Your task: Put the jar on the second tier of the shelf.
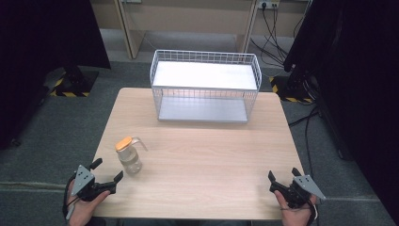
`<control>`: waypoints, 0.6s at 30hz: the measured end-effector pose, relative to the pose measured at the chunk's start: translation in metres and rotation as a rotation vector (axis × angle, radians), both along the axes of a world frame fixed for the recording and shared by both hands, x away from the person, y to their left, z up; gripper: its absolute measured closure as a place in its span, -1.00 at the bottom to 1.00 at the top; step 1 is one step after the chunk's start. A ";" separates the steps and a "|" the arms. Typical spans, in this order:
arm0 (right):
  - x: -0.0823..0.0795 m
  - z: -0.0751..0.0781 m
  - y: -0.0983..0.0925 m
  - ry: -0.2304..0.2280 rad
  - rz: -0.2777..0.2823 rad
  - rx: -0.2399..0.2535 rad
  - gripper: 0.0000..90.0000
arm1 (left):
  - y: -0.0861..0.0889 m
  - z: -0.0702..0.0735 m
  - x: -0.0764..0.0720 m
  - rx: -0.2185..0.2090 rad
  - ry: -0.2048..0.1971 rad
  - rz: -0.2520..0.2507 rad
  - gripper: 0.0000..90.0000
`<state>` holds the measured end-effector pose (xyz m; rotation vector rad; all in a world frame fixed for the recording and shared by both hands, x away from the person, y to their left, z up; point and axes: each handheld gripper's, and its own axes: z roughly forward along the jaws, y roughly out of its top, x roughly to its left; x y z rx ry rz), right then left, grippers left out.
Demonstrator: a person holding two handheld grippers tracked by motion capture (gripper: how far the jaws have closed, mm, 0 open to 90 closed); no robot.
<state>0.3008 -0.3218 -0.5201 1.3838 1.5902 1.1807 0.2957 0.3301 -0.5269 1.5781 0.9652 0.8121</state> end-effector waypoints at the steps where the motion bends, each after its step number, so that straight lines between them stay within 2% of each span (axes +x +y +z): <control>1: 0.000 0.000 0.000 -0.001 -0.001 0.002 -0.89 | 0.000 0.001 0.000 -0.005 -0.007 0.000 -0.94; 8: 0.000 0.000 0.000 -0.003 0.000 -0.002 -0.89 | -0.003 0.004 -0.002 -0.020 -0.020 -0.012 -0.94; 18: 0.000 0.000 -0.001 -0.003 -0.003 0.008 -0.89 | -0.008 0.014 0.001 -0.043 -0.042 -0.062 -0.89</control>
